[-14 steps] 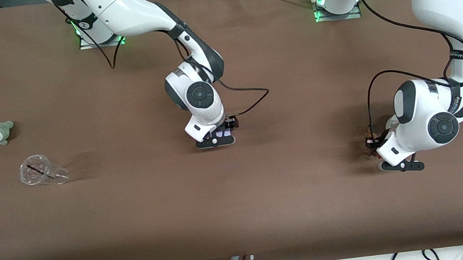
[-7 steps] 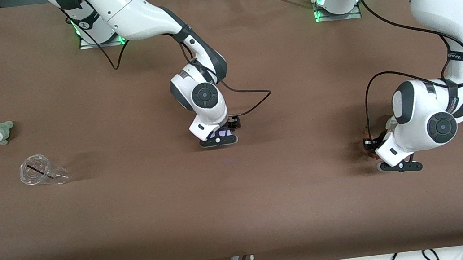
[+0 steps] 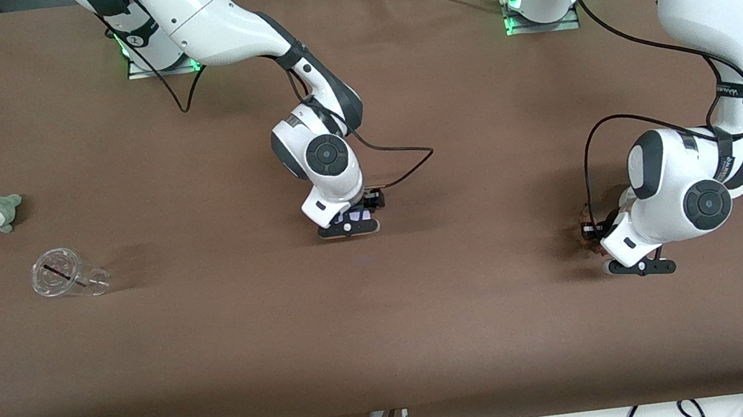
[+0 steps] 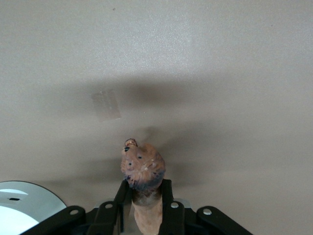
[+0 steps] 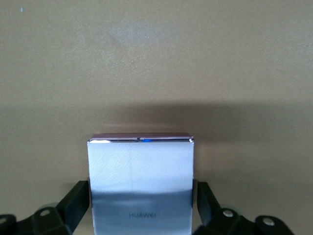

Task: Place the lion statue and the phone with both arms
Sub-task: 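Carry the phone with the right gripper toward the glass cup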

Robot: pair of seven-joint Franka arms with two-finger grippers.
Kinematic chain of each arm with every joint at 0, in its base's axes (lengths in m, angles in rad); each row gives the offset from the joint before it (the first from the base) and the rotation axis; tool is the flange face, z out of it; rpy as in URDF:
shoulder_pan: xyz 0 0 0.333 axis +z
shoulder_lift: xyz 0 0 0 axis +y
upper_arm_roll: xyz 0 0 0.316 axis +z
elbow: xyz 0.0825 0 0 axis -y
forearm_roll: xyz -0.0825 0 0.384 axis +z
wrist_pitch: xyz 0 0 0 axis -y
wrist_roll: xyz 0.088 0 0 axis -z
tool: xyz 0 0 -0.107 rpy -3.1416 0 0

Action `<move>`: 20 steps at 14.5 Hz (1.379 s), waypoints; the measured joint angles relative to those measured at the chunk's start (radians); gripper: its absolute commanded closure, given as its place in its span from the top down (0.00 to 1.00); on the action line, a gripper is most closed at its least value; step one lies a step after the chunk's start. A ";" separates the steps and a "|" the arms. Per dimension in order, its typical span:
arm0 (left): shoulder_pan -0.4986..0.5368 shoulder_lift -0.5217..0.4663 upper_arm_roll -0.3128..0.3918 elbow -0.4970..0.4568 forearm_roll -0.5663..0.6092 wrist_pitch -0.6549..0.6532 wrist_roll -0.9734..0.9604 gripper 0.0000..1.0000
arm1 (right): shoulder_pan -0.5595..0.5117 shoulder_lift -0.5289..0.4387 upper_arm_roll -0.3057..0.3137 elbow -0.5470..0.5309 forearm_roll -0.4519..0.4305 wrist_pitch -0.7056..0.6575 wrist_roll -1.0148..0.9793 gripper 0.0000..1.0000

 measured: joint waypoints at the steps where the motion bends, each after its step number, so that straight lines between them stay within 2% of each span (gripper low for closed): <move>1: 0.000 0.000 -0.002 0.000 0.000 0.000 0.000 0.00 | 0.000 0.000 0.000 0.000 0.000 0.000 0.000 0.59; 2: 0.002 0.000 -0.009 0.000 -0.001 0.000 0.000 0.00 | 0.000 -0.001 -0.001 0.000 0.000 0.000 0.001 0.49; 3: 0.005 0.000 -0.022 0.000 -0.006 0.000 0.000 0.00 | 0.000 -0.001 -0.001 0.000 0.000 0.000 0.001 0.45; 12: 0.017 0.000 -0.042 0.000 -0.024 -0.001 0.001 0.00 | -0.021 -0.002 -0.021 0.008 0.000 -0.006 0.000 0.45; 15: 0.019 0.000 -0.042 0.000 -0.060 -0.001 0.004 0.00 | -0.062 -0.024 -0.050 0.022 0.000 -0.056 -0.040 0.45; 17: 0.026 0.001 -0.042 0.000 -0.065 -0.001 0.004 0.00 | -0.077 -0.052 -0.095 0.025 0.000 -0.108 -0.081 0.45; 18: 0.030 0.001 -0.042 0.000 -0.065 -0.001 0.005 0.15 | -0.081 -0.062 -0.124 0.025 0.000 -0.131 -0.116 0.45; 19: 0.033 0.001 -0.042 0.000 -0.065 -0.001 0.005 0.38 | -0.083 -0.067 -0.158 0.025 0.000 -0.153 -0.153 0.45; 20: 0.034 0.002 -0.042 0.000 -0.065 -0.001 0.005 0.51 | -0.092 -0.068 -0.187 0.025 0.001 -0.171 -0.190 0.45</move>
